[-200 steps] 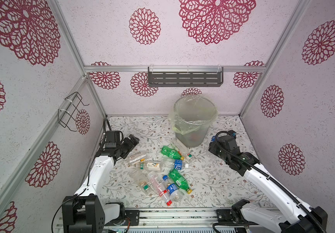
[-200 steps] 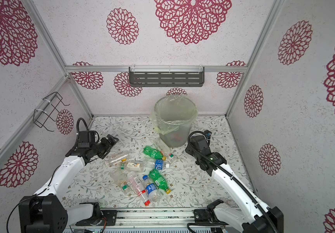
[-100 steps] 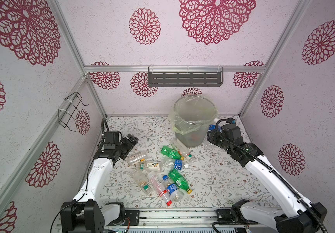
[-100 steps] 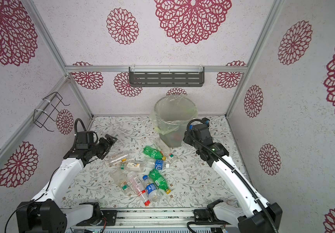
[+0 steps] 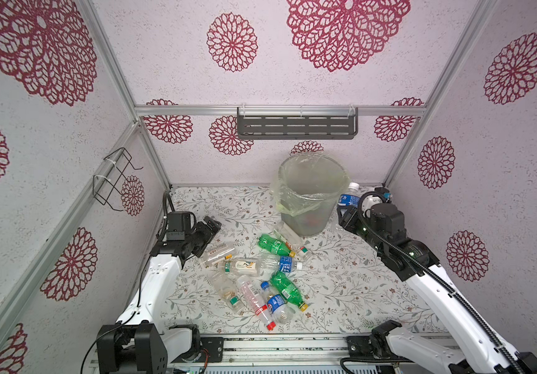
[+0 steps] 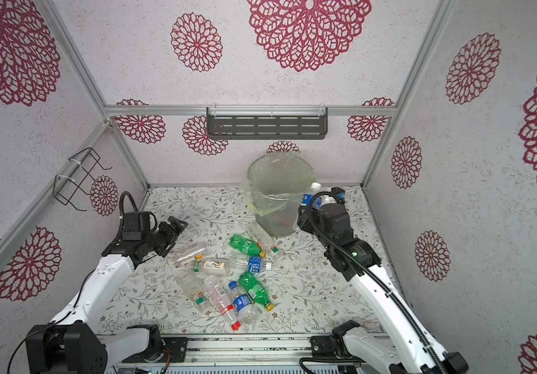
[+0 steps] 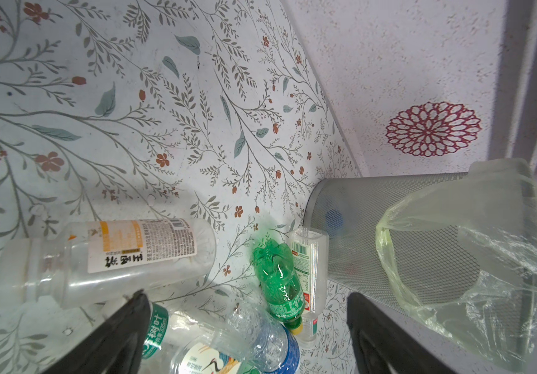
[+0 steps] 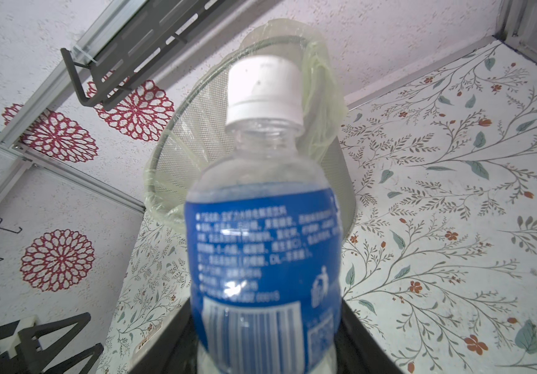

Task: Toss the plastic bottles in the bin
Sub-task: 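Lift the white-capped bottle with the right gripper and carry it over the bin, then open the right gripper to drop the white-capped bottle into the bin, then withdraw the right gripper from above the bin to beside the pile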

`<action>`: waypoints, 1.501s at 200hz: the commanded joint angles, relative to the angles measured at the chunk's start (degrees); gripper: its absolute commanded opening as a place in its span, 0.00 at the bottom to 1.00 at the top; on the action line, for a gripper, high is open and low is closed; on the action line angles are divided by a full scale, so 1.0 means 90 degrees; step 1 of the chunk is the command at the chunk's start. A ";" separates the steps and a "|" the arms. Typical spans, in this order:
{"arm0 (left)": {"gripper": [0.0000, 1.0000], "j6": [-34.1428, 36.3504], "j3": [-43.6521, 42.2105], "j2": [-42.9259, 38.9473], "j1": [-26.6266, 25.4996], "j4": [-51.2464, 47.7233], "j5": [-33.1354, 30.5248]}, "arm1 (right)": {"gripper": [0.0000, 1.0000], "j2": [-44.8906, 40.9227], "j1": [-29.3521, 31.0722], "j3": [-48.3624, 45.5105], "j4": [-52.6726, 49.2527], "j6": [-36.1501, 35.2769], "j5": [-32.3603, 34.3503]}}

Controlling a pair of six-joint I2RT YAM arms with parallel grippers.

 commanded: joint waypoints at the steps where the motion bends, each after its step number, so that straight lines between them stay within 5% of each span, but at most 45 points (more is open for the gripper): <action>1: 0.97 -0.0006 -0.0059 -0.0059 0.0034 0.0085 -0.0004 | 0.56 -0.0610 -0.0034 -0.0444 0.0750 -0.0026 -0.0098; 60: 0.97 -0.0007 -0.0068 -0.0024 0.0034 0.0120 0.0032 | 0.57 -0.0295 -0.0036 -0.0090 0.0952 -0.0097 -0.0270; 108: 0.97 -0.0229 -0.0071 -0.0068 0.0035 0.0291 -0.0020 | 0.56 0.2024 -0.0035 0.2284 0.0915 -0.0376 0.0047; 137: 0.97 -0.0280 0.0168 -0.0128 0.0034 0.0253 -0.0130 | 0.98 0.3834 -0.0073 0.4535 0.0147 -0.0504 0.0477; 156: 0.97 -0.0175 0.0307 -0.0247 0.0039 0.0059 -0.0269 | 0.99 0.4379 -0.0065 0.5439 -0.0282 -0.0521 0.0234; 205: 0.97 -0.0057 0.0226 -0.0418 0.0092 -0.0110 -0.0394 | 0.99 0.2864 -0.0041 0.3150 0.1694 -0.0465 -0.0271; 300: 0.97 0.0017 0.0290 -0.0113 0.0156 -0.0161 -0.0398 | 0.99 0.0283 -0.0047 0.0114 0.1574 -0.0584 -0.0096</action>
